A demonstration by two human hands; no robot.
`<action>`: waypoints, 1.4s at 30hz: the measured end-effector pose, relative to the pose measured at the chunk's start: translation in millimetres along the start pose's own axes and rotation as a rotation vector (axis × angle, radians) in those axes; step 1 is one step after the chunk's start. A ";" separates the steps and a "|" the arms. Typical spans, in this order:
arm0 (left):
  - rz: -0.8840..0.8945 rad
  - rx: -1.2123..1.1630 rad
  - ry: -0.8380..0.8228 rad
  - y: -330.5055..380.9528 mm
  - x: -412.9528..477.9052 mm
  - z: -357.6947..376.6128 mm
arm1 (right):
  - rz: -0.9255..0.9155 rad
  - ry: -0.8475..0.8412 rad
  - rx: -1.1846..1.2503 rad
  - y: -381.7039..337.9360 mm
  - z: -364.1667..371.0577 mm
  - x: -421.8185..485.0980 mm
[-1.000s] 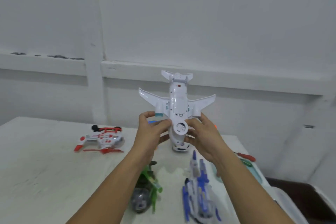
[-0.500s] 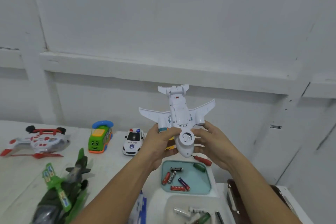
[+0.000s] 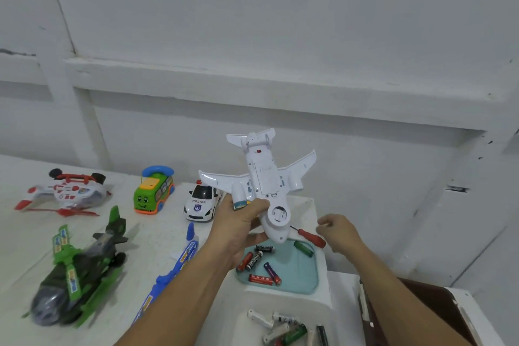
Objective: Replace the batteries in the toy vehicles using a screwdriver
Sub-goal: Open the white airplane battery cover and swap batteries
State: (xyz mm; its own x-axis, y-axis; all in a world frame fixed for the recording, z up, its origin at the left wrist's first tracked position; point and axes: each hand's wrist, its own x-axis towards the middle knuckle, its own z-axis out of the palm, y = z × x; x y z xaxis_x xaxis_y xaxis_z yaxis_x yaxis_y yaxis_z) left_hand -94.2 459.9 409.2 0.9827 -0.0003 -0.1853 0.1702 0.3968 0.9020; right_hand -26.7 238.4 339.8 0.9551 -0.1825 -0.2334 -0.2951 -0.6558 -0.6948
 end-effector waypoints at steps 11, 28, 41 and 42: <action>0.026 -0.028 0.058 -15.0 0.7 6.4 | 0.040 -0.094 0.112 24.0 10.5 8.4; 0.042 -0.127 0.016 -14.3 -3.3 14.2 | -0.265 0.254 1.316 -65.5 -105.6 -56.5; 0.047 -0.122 -0.047 5.6 2.8 7.8 | -0.379 0.092 1.155 -102.8 -51.2 -88.8; 0.046 -0.123 -0.055 6.8 3.7 7.0 | -0.382 0.105 1.157 -104.1 -50.2 -88.1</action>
State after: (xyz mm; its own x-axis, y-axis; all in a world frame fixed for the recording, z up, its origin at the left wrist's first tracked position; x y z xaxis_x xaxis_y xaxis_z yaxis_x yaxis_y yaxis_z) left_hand -88.9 456.1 417.3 0.9923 -0.0285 -0.1206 0.1183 0.5073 0.8536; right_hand -78.8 286.0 466.9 0.9671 -0.2141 0.1371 0.2068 0.3488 -0.9141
